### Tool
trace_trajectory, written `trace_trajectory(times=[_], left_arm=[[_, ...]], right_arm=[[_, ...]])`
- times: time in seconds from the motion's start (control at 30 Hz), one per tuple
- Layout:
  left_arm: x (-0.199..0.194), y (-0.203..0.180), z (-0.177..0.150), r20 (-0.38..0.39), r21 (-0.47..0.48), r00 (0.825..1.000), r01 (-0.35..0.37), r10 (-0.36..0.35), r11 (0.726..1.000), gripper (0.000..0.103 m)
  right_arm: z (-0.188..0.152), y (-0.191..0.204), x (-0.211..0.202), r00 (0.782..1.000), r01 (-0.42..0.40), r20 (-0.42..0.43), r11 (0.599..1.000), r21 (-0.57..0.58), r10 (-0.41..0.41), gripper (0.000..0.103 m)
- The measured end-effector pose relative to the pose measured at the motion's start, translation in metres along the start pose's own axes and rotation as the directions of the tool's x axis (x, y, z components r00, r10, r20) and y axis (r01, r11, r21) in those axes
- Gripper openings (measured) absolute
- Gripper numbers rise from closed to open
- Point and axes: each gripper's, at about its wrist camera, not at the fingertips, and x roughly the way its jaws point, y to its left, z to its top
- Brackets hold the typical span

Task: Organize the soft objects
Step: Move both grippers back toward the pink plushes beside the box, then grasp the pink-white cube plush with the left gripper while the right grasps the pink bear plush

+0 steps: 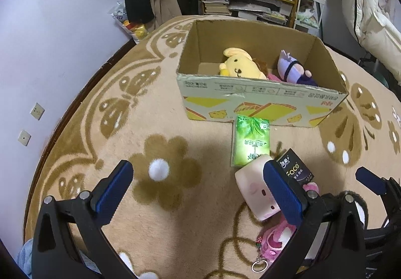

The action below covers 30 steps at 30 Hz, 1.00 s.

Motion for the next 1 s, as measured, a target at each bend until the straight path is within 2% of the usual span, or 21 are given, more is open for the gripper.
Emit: trace_trajectory(times=[0.37, 1.0], left_arm=[[0.015, -0.012, -0.005, -0.053, 0.034, 0.999, 0.012, -0.010, 0.999, 0.103], [0.037, -0.017, -0.010, -0.119, 0.015, 0.992, 0.045, -0.043, 0.999, 0.103]], right_arm=[[-0.003, -0.003, 0.011, 0.999, 0.018, -0.050, 1.000, 0.011, -0.018, 0.103], [-0.013, -0.003, 0.035, 0.986, 0.035, -0.161, 0.999, 0.013, -0.033, 0.103]])
